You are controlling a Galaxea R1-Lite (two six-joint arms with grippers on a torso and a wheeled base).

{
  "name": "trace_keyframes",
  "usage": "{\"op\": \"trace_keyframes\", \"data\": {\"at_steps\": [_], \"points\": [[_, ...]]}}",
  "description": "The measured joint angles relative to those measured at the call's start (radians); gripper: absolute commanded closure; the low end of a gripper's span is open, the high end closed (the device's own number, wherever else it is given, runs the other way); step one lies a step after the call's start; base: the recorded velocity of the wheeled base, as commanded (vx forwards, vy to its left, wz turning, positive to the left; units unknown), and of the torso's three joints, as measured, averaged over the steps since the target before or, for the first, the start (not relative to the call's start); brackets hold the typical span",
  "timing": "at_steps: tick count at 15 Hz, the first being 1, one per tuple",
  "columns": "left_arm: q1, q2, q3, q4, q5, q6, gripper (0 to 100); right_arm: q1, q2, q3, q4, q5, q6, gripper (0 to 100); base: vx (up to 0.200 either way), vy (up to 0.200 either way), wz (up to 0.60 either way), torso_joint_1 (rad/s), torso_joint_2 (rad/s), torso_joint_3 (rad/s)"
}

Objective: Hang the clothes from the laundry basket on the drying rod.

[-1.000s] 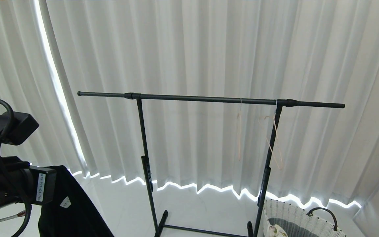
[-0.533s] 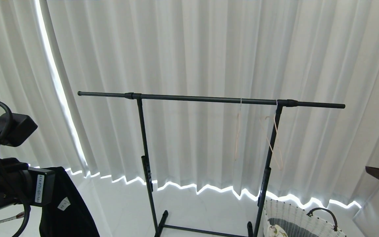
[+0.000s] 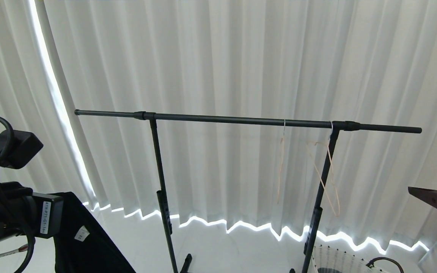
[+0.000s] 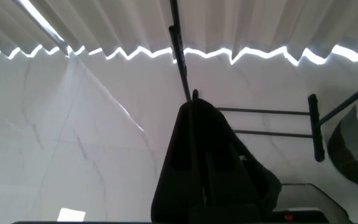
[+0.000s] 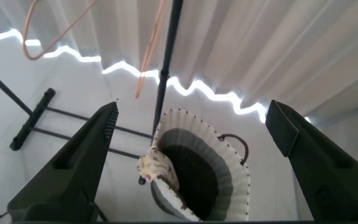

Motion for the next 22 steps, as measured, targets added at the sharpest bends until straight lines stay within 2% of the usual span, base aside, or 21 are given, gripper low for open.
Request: {"op": "trace_keyframes", "data": {"at_steps": [2, 4, 7, 10, 15, 19, 22], "points": [[0.000, 0.000, -0.002, 0.000, 0.000, 0.000, 100, 0.026, 0.011, 0.000, -0.009, 0.000, 0.023, 0, 0.200, 0.000, 0.00, 0.002, 0.00, 0.002], [0.000, 0.001, -0.004, 0.000, 0.003, 0.001, 100, 0.095, 0.034, 0.018, -0.071, -0.011, 0.087, 0, 0.200, 0.000, 0.00, -0.002, 0.00, 0.000], [0.002, 0.003, -0.004, -0.001, 0.004, 0.002, 100, 0.201, 0.089, 0.080, -0.159, -0.107, 0.151, 0, 0.200, 0.000, 0.00, 0.001, 0.00, 0.001], [0.002, 0.004, -0.001, -0.043, 0.003, 0.005, 100, 0.257, 0.183, 0.105, -0.251, -0.160, 0.209, 0, 0.000, 0.000, 0.00, 0.000, 0.00, 0.000], [0.002, 0.007, 0.006, -0.080, 0.015, 0.008, 100, 0.255, 0.378, 0.110, -0.349, -0.190, 0.257, 0, 0.000, 0.000, 0.00, 0.000, 0.00, 0.000], [0.002, 0.009, 0.007, -0.081, 0.031, 0.008, 100, 0.249, 0.548, 0.110, -0.455, -0.273, 0.334, 0, 0.000, 0.000, 0.00, 0.000, 0.00, 0.000], [0.002, 0.010, 0.006, -0.081, 0.032, 0.008, 100, 0.248, 0.636, 0.106, -0.504, -0.279, 0.367, 0, 0.000, 0.000, 0.00, 0.000, 0.00, 0.000]]}}
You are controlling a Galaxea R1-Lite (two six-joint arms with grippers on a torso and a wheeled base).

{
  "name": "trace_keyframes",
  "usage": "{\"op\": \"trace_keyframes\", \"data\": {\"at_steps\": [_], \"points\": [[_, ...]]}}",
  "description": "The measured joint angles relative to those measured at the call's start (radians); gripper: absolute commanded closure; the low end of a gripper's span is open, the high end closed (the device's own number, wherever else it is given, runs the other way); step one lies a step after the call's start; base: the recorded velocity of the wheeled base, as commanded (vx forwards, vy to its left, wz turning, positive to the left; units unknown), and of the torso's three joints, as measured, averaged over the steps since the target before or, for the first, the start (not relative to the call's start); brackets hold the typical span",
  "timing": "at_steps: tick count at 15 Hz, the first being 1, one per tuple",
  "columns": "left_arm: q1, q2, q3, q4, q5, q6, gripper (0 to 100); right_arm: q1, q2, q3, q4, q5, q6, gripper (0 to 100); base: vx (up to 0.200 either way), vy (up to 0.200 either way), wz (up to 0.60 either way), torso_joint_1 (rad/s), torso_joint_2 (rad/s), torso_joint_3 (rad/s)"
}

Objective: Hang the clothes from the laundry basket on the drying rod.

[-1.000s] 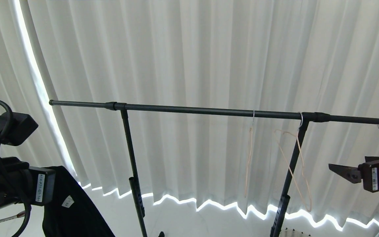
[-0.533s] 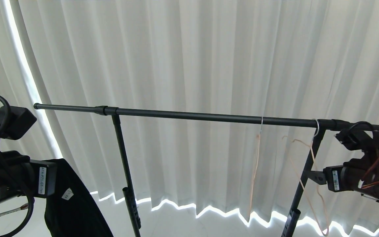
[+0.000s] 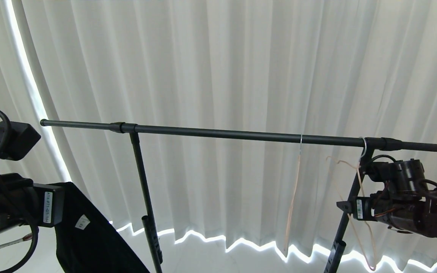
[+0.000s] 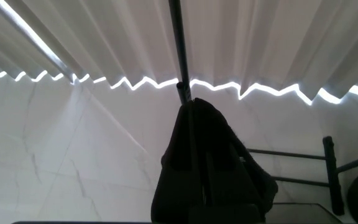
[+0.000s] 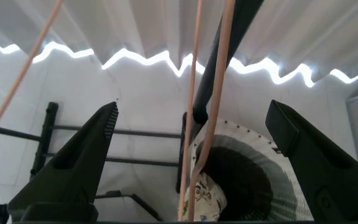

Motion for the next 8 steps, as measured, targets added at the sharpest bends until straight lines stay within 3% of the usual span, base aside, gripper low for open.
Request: {"op": "trace_keyframes", "data": {"at_steps": [6, 7, 8], "points": [[0.000, 0.003, 0.000, 0.000, -0.001, 0.000, 100, -0.038, 0.092, -0.014, -0.045, 0.010, -0.001, 0, 0.000, 0.000, 0.00, 0.000, 0.00, 0.000], [0.000, 0.003, 0.000, 0.000, -0.001, 0.000, 100, -0.039, 0.097, -0.024, -0.046, 0.012, -0.002, 100, 0.000, 0.000, 0.00, 0.000, 0.00, 0.000], [0.000, 0.004, 0.000, 0.000, -0.001, 0.000, 100, -0.039, 0.100, -0.030, -0.046, 0.012, -0.003, 100, 0.000, 0.000, 0.00, 0.000, 0.00, 0.000]]}}
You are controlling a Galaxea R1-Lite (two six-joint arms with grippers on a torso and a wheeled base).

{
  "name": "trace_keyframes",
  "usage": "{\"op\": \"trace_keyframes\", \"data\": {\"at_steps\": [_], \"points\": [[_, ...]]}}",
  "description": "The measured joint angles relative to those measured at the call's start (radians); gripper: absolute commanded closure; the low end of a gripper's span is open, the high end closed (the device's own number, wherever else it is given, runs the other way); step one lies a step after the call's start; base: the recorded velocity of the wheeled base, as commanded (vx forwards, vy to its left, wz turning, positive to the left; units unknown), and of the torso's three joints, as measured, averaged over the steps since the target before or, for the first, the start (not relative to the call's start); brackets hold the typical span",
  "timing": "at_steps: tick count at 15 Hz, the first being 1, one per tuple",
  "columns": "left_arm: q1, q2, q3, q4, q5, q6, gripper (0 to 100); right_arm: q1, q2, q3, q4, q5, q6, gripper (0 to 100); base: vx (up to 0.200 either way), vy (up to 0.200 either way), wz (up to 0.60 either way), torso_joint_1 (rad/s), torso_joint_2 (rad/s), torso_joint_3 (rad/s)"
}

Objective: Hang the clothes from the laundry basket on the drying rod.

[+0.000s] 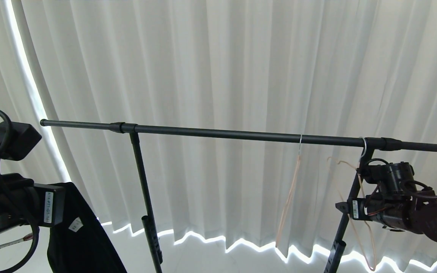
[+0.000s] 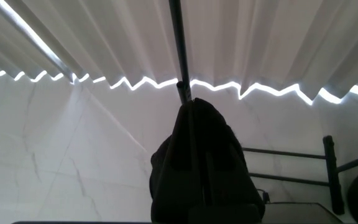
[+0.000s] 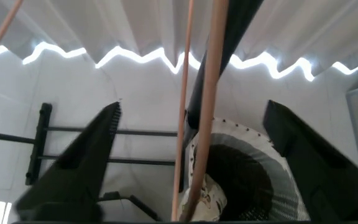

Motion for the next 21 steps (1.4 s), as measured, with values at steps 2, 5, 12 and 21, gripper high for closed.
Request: {"op": "trace_keyframes", "data": {"at_steps": [2, 5, 12, 21], "points": [[0.000, 0.004, -0.001, -0.011, 0.000, 0.000, 100, 0.000, 0.002, -0.005, 0.002, -0.001, -0.002, 100, 0.000, 0.000, 0.00, 0.000, 0.00, 0.000], [0.000, 0.005, -0.001, -0.013, 0.001, 0.000, 100, 0.002, -0.002, -0.005, 0.004, -0.001, -0.003, 100, 0.000, 0.000, 0.00, 0.000, 0.00, 0.000], [0.005, 0.001, 0.000, -0.014, 0.001, 0.000, 100, 0.022, -0.040, 0.002, 0.004, 0.000, 0.012, 100, 0.000, 0.000, 0.00, 0.000, 0.00, 0.000], [0.010, -0.006, -0.003, -0.014, 0.001, 0.000, 100, 0.046, -0.205, 0.074, -0.079, -0.026, 0.022, 100, 0.000, 0.000, 0.00, 0.000, 0.00, 0.000]]}}
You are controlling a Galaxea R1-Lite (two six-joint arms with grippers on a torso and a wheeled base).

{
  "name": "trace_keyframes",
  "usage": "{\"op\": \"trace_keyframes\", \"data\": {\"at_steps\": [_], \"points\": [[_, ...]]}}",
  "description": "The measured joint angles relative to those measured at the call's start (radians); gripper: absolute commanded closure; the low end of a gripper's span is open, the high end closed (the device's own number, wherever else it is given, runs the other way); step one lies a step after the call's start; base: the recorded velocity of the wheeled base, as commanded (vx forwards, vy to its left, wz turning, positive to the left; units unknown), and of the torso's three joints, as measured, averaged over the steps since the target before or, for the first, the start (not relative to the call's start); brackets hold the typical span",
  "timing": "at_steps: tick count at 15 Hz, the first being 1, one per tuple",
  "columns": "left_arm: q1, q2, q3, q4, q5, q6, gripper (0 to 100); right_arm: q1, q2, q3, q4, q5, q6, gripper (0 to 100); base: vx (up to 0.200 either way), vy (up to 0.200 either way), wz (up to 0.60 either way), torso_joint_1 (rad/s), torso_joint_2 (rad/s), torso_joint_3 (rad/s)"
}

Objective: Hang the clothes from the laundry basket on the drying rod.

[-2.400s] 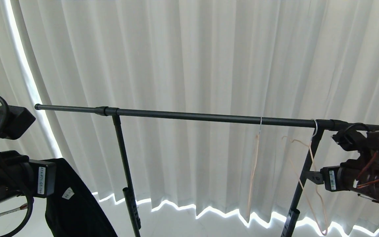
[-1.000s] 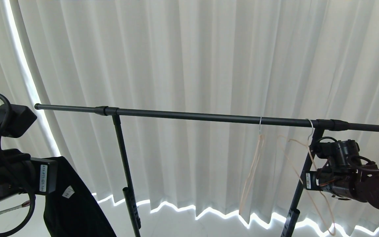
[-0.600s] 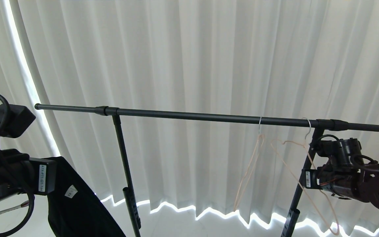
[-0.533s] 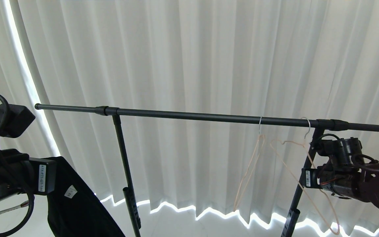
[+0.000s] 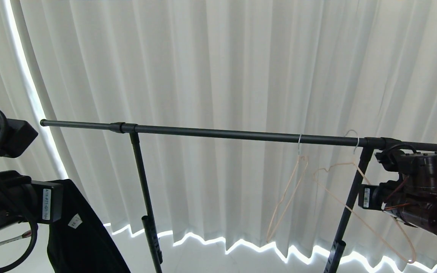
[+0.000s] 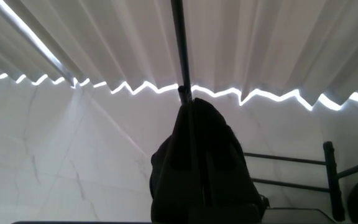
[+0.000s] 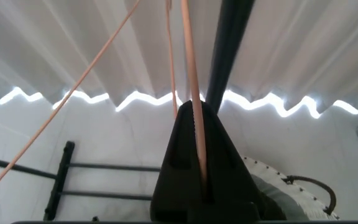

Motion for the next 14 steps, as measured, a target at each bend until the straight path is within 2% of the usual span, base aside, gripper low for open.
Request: {"op": "trace_keyframes", "data": {"at_steps": [2, 5, 10, 14], "points": [[0.008, -0.005, -0.001, 0.000, 0.000, 0.001, 100, 0.000, -0.018, 0.026, -0.037, -0.016, -0.001, 100, 0.000, 0.000, 0.00, 0.000, 0.00, 0.000], [0.013, -0.010, -0.001, 0.000, 0.000, 0.001, 100, 0.007, -0.032, 0.070, -0.157, -0.017, -0.011, 100, 0.000, 0.000, 0.00, 0.000, 0.00, 0.000], [0.013, -0.013, 0.002, 0.000, 0.000, 0.000, 100, 0.019, -0.040, 0.147, -0.304, -0.018, -0.064, 100, 0.000, 0.000, 0.00, 0.000, 0.00, 0.000], [0.014, -0.009, 0.002, 0.000, 0.087, -0.003, 100, 0.023, -0.109, 0.289, -0.415, -0.019, -0.105, 100, 0.000, 0.000, 0.00, 0.000, 0.00, 0.000]]}}
